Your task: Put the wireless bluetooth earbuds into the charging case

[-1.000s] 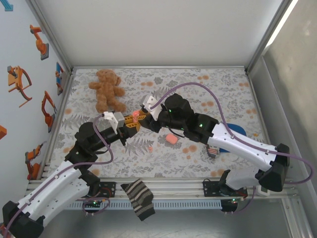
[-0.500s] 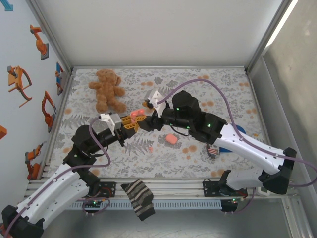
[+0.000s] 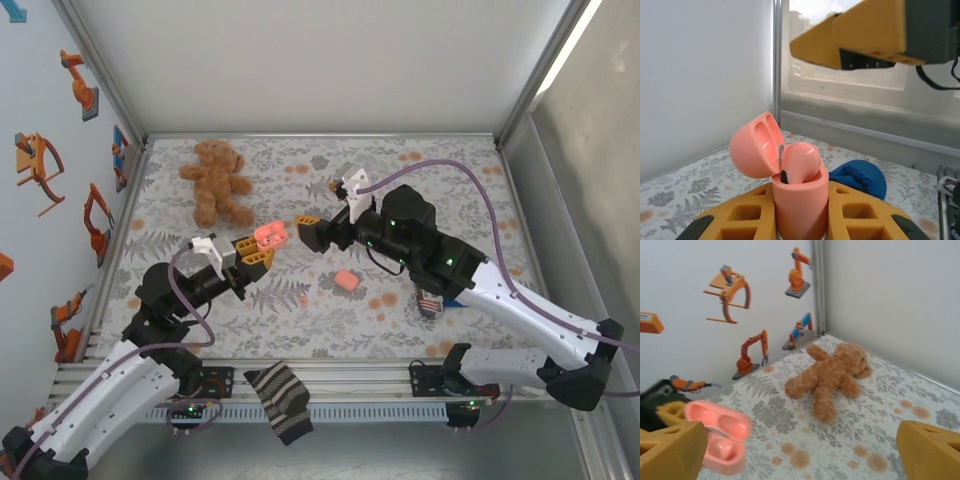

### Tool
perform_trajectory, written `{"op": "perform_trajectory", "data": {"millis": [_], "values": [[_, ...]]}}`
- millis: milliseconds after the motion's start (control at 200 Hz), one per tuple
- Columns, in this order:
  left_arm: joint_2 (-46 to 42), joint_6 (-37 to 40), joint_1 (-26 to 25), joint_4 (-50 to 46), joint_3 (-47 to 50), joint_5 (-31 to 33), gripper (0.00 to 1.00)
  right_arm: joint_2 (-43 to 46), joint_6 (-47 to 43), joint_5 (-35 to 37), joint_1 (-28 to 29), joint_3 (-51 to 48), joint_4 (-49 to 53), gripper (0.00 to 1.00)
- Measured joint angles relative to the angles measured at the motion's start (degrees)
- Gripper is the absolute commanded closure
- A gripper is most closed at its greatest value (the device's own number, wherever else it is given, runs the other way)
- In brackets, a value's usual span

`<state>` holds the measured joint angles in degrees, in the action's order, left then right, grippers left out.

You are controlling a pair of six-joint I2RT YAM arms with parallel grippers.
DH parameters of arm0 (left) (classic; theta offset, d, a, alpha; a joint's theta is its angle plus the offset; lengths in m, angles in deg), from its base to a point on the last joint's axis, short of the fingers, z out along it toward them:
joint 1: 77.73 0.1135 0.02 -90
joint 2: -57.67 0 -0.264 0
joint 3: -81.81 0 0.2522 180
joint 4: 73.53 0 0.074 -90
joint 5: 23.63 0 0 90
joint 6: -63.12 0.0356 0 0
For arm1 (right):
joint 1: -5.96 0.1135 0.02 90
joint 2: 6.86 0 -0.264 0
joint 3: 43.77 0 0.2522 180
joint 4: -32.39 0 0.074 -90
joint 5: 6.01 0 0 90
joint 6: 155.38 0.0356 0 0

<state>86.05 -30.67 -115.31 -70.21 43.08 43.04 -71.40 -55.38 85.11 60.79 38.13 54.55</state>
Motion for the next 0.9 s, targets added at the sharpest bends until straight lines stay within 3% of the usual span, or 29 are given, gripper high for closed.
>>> {"op": "perform_trajectory", "data": {"millis": [386,661,896], "values": [[-4.94,0.22,0.0,0.04,0.02,0.35,0.95,0.92,11.52,1.64,-7.13,-9.11,0.52,0.0],[-6.34,-0.04,0.0,1.95,0.02,-2.27,0.95,-3.45,16.44,-3.32,-9.44,-9.64,5.18,0.01],[-7.13,-0.85,0.0,4.44,0.02,-5.07,0.95,-10.01,17.25,-9.46,-9.44,-9.16,10.62,0.07]]}}
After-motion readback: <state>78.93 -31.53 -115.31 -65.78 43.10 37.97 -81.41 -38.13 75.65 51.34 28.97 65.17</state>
